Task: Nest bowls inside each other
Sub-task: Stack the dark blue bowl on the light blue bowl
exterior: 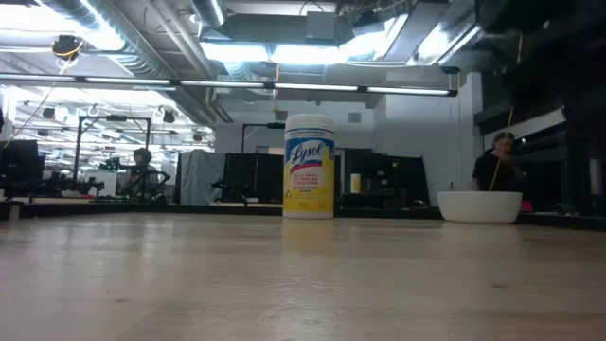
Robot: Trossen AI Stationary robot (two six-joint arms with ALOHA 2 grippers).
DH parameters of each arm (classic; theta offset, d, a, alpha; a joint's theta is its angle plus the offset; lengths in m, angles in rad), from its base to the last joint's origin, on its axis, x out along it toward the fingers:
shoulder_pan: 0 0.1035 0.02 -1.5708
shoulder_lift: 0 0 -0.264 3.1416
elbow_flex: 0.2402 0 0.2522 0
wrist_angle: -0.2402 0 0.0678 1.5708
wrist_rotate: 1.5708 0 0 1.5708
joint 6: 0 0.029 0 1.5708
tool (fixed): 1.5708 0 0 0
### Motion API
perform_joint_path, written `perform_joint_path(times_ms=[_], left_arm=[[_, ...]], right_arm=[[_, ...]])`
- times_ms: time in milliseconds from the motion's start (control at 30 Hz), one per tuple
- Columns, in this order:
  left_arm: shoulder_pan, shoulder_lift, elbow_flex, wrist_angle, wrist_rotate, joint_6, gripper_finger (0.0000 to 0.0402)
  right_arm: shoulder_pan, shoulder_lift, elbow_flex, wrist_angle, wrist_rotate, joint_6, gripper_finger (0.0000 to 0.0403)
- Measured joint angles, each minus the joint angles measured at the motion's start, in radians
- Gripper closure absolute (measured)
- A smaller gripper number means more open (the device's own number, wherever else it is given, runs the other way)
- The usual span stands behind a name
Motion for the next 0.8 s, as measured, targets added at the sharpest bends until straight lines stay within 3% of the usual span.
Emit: perform_joint_path(times_ms=[167, 400, 567, 800], left_arm=[[0.0, 0.025, 0.0, 0.021, -0.019, 0.003, 0.0302], [0.0, 0.065, 0.0, 0.064, -0.019, -0.01, 0.0302], [0.0, 0.107, 0.0, 0.143, -0.018, -0.009, 0.0302], [0.0, 0.166, 0.0, 0.219, -0.017, -0.017, 0.0302]], right_arm=[[0.249, 0.031, 0.001, 0.128, 0.0, 0.115, 0.0255], [0.544, 0.174, 0.001, 0.177, 0.032, 0.091, 0.0248], [0.62, 0.278, 0.001, 0.265, 0.119, 0.071, 0.0246], [0.628, 0.372, 0.001, 0.406, 0.217, 0.117, 0.0252]])
